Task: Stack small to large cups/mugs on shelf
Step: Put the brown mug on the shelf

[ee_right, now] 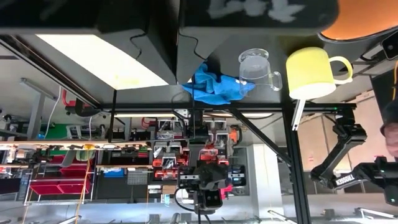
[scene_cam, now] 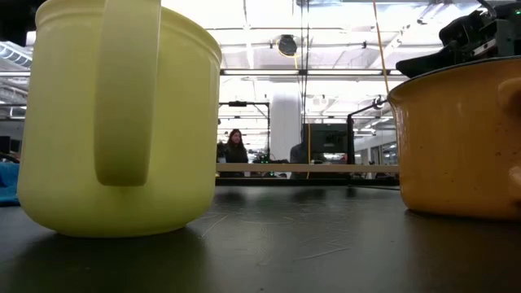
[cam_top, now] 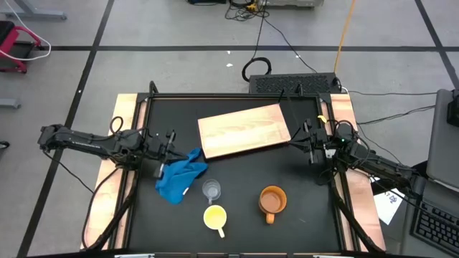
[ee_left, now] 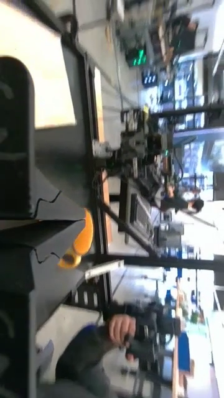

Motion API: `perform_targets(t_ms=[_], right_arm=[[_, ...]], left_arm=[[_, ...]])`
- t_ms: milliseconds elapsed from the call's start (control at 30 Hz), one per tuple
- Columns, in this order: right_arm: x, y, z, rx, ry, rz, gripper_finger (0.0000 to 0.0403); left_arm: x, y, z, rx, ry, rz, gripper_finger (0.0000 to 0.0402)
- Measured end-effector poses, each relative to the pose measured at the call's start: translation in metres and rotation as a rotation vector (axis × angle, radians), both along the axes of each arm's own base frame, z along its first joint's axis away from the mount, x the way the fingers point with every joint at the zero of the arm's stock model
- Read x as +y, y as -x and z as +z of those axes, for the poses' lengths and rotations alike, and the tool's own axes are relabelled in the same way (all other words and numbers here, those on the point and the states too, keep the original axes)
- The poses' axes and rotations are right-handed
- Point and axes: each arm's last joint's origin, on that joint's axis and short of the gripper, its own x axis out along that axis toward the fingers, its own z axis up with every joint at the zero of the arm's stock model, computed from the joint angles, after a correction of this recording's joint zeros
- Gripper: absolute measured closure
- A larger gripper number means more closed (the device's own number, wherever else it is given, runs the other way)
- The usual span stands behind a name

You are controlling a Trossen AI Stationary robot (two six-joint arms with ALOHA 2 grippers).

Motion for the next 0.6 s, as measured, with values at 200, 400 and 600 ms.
perform_targets(t_ms=[200, 400, 600], right_arm=[[0.0, 0.0, 0.0, 0.002, -0.002, 0.0, 0.0403], [0.0, 0.0, -0.001, 0.008, -0.004, 0.0, 0.0403], [0.0, 0.0, -0.002, 0.015, -0.008, 0.0, 0.0403]], left_arm=[[0.002, 0.005, -0.001, 0.017, -0.005, 0.06, 0.0398], [0.003, 0.014, 0.001, 0.016, -0.019, 0.061, 0.0398], [0.004, 0.021, -0.005, 0.09, -0.013, 0.06, 0.0398]])
